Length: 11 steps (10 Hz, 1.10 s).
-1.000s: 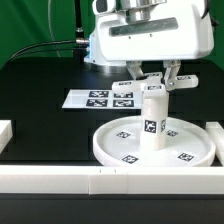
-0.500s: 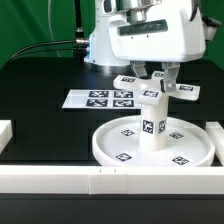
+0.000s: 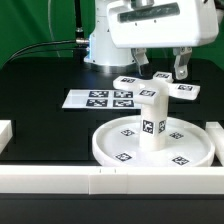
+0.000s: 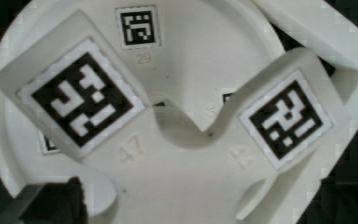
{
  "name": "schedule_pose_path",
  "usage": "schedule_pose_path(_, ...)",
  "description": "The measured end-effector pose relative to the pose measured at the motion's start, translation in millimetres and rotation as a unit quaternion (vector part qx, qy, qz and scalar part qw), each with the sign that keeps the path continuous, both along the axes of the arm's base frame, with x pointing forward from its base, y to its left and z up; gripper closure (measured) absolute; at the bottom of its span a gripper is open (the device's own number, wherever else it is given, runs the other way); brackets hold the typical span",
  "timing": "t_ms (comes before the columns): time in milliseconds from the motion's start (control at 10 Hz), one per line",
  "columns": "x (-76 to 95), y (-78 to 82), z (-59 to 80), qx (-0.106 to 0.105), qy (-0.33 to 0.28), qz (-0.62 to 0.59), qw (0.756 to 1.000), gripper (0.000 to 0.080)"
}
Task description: Assemble round table
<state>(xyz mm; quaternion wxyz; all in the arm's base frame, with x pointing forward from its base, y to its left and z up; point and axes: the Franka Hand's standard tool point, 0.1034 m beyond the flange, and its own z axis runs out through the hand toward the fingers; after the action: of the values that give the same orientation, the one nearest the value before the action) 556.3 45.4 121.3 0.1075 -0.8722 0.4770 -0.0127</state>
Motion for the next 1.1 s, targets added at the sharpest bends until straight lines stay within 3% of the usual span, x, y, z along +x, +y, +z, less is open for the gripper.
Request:
schedule_pose_path(200, -0.2, 0.1, -0.5, -0.004, -0.005, 0.028, 1.0, 0.0151)
schedule_pose_path(400, 2.7, 0.5, -0.1, -0.022, -0.025, 0.158, 0.987, 0.0151)
schedule_pose_path(1000, 6.1, 2.3, 0.9, -0.05, -0.065, 0.388, 0.918, 0.0151)
schedule_pose_path(1100, 6.3, 1.8, 1.0, -0.058, -0.071, 0.432, 0.897, 0.0151)
